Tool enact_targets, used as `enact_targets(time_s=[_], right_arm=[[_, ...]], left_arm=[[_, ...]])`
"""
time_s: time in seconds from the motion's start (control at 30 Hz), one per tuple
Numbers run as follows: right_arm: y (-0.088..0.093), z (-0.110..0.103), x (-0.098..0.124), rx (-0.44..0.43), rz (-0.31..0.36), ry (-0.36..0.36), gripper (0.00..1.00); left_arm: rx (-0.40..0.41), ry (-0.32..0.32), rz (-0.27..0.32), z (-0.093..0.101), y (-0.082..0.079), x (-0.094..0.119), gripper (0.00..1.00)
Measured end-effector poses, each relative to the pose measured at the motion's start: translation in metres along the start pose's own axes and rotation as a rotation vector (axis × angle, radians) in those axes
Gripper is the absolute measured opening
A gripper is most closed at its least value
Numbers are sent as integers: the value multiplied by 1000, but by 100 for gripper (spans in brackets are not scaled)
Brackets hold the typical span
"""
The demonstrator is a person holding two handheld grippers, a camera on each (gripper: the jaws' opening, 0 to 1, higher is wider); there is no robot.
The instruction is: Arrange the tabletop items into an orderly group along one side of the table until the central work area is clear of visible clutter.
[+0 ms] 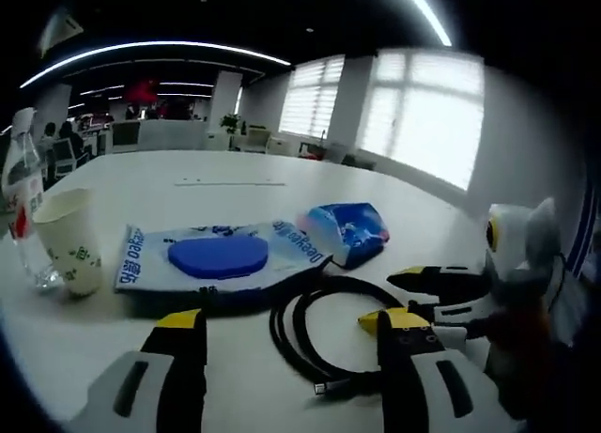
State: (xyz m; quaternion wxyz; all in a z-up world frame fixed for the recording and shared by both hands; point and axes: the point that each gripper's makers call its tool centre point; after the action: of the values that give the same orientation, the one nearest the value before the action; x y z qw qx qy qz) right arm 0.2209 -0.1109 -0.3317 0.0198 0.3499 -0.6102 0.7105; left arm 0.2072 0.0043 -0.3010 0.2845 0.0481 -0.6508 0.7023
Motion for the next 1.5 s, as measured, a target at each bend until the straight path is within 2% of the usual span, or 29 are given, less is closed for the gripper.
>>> enact_targets(time_s=[0.1,0.4,0.53,0.7,0.83,0.9,0.93,1.07,1.1,1.2,1.3,1.33,1.37,1.5], right_arm=[[0,-2,-2,-41,-4,13,42],[1,-2,-1,-58,-6,40,37],[2,-2,0,-63,1,50,34],[3,-4,2,-67,5,61,34],[4,-3,2,-75,17,74,32],[2,-2,1,-75,33,79,24],[3,3,2,-88,33,112,21],[0,6,3,-78,40,148,18],[0,5,3,-71,40,153,17],[1,11,6,-40,34,213,12],[0,9,5,-42,48,204,10],[0,8,5,-31,47,204,9],[-1,8,5,-27,49,208,7],[-2,7,6,10,49,221,6]], left_arm=[[12,0,-11,5,0,-4,69],[20,7,-39,15,6,-12,64],[44,40,-33,20,7,-14,54],[26,35,-68,20,13,-16,57],[48,33,-73,20,15,-17,57],[54,24,-63,21,15,-16,57],[51,22,-59,22,15,-16,56],[30,-5,-39,23,16,-17,47],[50,-15,-37,21,16,-17,45],[100,-42,-29,13,17,-17,31],[75,-78,-17,3,19,-16,20],[63,-89,-17,1,21,-16,18],[94,-79,-7,4,19,-16,18],[73,-91,-7,3,17,-15,17]])
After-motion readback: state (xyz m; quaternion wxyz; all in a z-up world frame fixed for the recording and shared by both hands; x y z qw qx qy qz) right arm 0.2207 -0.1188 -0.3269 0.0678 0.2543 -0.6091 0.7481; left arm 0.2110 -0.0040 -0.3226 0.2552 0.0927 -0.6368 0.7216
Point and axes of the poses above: the point that each gripper's makers call its tool centre point, and the gripper's own axes: x roughly backward along the fingers, z roughly to its right, y roughly out of its underside, and after that the axes turned 4 degrees about -y, right-handed
